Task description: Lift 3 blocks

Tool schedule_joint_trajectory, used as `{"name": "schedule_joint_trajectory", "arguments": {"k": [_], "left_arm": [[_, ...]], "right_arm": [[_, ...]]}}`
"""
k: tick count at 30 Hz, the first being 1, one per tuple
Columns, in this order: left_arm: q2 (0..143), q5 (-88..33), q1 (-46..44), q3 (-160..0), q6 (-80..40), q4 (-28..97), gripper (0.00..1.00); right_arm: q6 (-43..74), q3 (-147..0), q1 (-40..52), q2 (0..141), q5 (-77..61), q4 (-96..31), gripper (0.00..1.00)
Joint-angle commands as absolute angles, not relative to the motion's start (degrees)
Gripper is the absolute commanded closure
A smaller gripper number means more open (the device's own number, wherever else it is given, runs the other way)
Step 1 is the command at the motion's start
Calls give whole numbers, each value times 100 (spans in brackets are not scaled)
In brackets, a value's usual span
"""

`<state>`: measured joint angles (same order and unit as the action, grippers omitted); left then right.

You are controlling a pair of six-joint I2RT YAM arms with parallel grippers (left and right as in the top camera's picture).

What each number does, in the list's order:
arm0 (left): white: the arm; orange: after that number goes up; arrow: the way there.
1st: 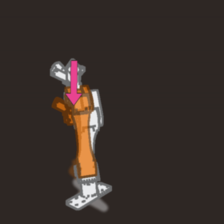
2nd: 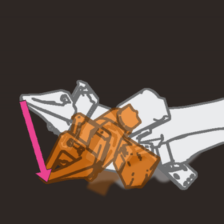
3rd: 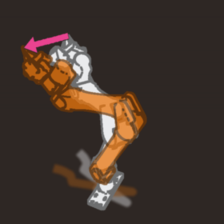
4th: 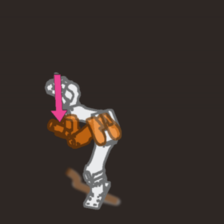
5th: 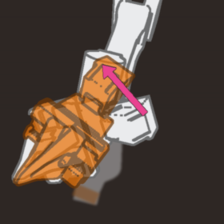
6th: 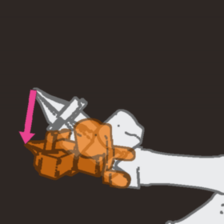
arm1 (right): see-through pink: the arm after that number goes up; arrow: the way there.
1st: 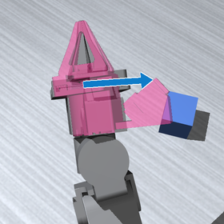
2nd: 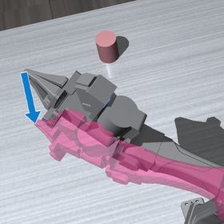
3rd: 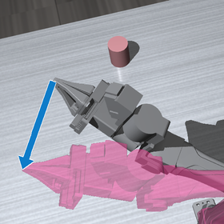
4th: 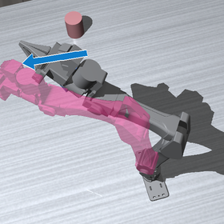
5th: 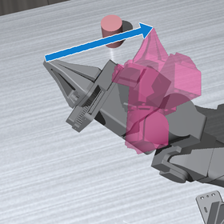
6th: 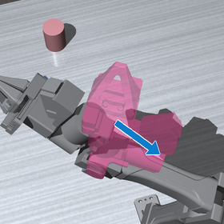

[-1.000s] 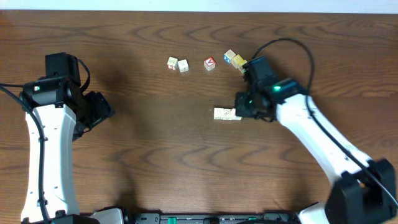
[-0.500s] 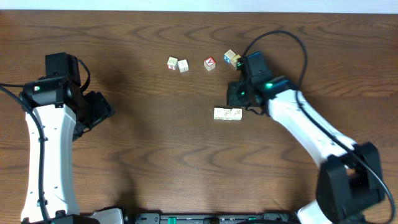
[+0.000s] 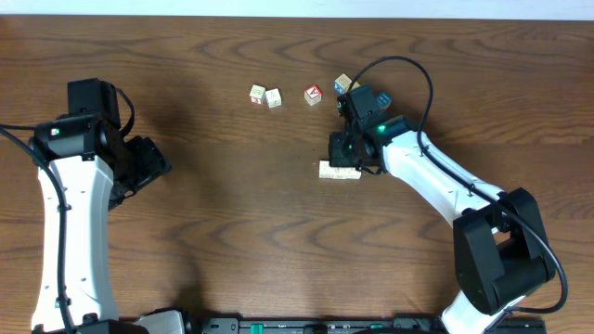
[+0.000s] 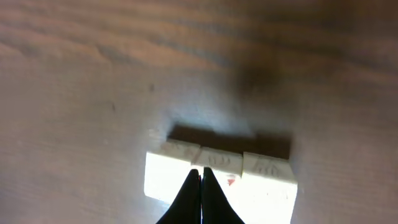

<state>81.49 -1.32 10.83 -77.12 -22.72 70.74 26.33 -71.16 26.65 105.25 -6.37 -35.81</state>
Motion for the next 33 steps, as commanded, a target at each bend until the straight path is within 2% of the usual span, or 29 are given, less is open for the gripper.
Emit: {"name": "schedule_joint_trajectory", "arguments": {"k": [1,8,33], "left_arm": [[8130,-95,1103,-7813,-2324,7111,23],[8130,-95,1103,-7813,-2324,7111,23],[8130,-95,1103,-7813,-2324,7111,23]], "right_arm": [[2565,-7150,2705,10357,-1122,-3959,99],[2414,-7109,2705,10287,-1181,-5019,99],[3148,-6630,3159,10503,-235,-4298,99]]}}
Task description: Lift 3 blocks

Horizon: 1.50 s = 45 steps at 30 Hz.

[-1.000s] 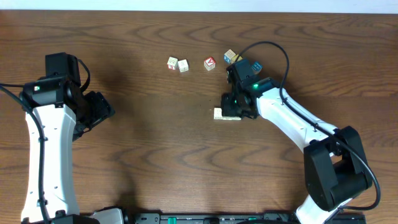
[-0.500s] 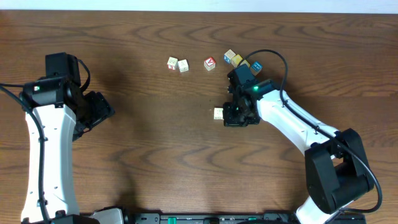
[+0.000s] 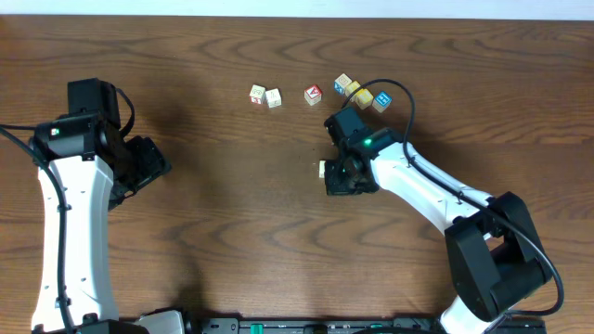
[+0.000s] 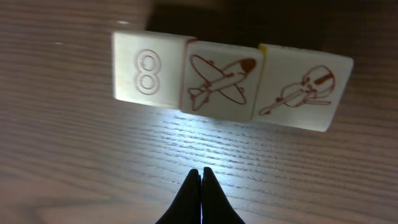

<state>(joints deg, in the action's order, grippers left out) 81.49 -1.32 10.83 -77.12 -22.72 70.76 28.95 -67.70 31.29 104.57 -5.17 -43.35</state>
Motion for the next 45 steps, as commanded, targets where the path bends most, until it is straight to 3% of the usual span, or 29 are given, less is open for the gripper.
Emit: {"name": "schedule_joint_trajectory", "arguments": {"k": [1,45], "left_arm": [[8130,-95,1103,-7813,-2324,7111,23],[8130,-95,1103,-7813,-2324,7111,23]], "right_arm": [[3148,-6576,3159,10503,-239,-4235,99],[3170,-6469,3159,10512,-12,-3553,99]]}}
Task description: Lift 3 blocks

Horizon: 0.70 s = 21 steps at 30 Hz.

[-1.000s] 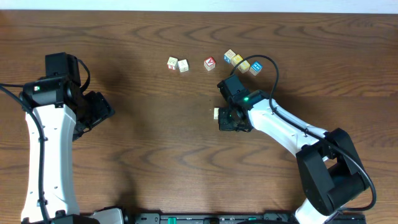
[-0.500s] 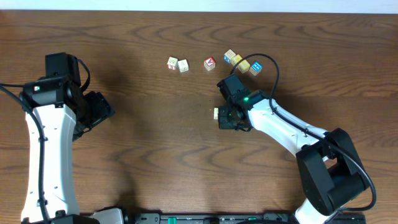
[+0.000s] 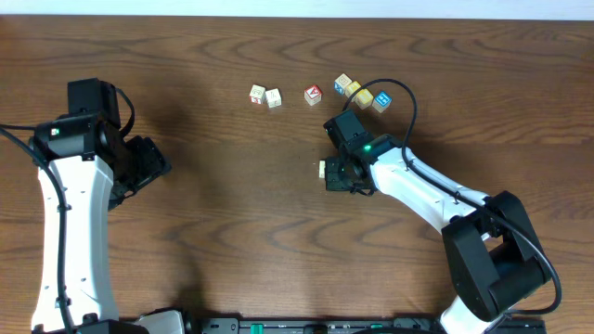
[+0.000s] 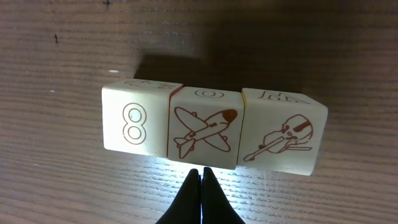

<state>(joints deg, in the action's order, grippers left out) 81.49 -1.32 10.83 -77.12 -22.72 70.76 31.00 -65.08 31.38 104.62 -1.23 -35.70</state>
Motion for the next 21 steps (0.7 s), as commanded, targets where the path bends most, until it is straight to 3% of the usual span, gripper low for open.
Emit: {"name": "schedule_joint_trajectory", "arguments": {"k": [1,21], "left_arm": [[8130,-95,1103,-7813,-2324,7111,23],[8130,-95,1103,-7813,-2324,7111,23]], "right_arm": [[3170,-6469,3159,10512,-1,-3555,99],[3170,-6469,3159,10512,143,-3507,99]]}}
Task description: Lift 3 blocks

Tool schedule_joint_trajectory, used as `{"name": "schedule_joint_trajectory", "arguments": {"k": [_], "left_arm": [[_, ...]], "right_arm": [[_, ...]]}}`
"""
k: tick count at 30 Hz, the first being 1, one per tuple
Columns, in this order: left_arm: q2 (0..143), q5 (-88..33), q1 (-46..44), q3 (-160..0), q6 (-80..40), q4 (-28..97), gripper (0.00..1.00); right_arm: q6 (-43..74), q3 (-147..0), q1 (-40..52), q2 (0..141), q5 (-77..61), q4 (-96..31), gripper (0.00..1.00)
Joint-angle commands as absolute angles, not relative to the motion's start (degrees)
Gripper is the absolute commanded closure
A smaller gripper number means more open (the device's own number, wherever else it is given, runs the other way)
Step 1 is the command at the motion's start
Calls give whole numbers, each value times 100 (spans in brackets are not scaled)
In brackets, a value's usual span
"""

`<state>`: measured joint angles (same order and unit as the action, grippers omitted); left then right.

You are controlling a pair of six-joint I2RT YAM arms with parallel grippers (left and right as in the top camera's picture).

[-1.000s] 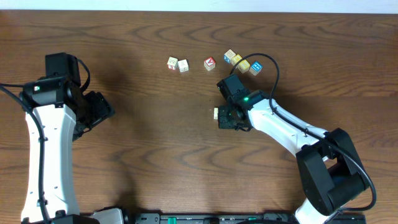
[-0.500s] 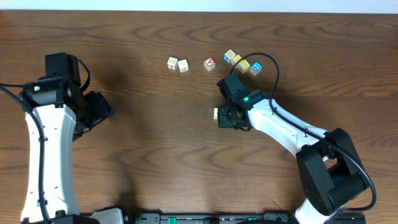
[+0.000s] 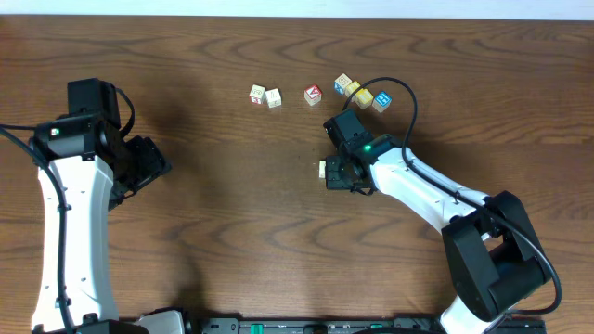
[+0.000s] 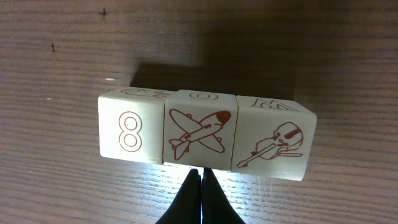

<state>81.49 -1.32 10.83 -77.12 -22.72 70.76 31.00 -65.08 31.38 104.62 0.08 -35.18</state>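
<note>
Three pale blocks sit side by side in a row on the table: one with an 8 (image 4: 130, 134), one with a red airplane (image 4: 199, 129) and one with a violin (image 4: 273, 144). My right gripper (image 4: 199, 175) is shut with nothing in it, its tips right at the near face of the airplane block. From overhead the right gripper (image 3: 345, 174) covers most of the row; only the row's left end (image 3: 322, 169) shows. My left gripper (image 3: 148, 160) hangs far off at the table's left; its jaws are hard to read.
Several loose picture blocks lie in a line at the back: two pale ones (image 3: 264, 96), a red one (image 3: 313, 94), and a yellow and blue cluster (image 3: 364, 94). The brown wooden table (image 3: 232, 223) surrounds everything.
The right wrist camera sits slightly closer to the row, with the blocks a bit lower in its view. The jaws stay shut. The left arm has not moved.
At first the shut right gripper was over the row's top, looking down on it. Then it was on the near side of the row, facing the picture faces from a little way off. By now its tips are close to the airplane block. The row stays on the table.
</note>
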Motion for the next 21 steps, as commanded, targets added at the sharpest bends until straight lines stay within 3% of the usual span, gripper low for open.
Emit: {"name": "schedule_joint_trajectory", "arguments": {"k": [1,21], "left_arm": [[8130,-95,1103,-7813,-2324,7111,23],[8130,-95,1103,-7813,-2324,7111,23]], "right_arm": [[3170,-6469,3159,10512,143,-3507,99],[3105,-6711,3037,9994,-349,-3732,99]]}}
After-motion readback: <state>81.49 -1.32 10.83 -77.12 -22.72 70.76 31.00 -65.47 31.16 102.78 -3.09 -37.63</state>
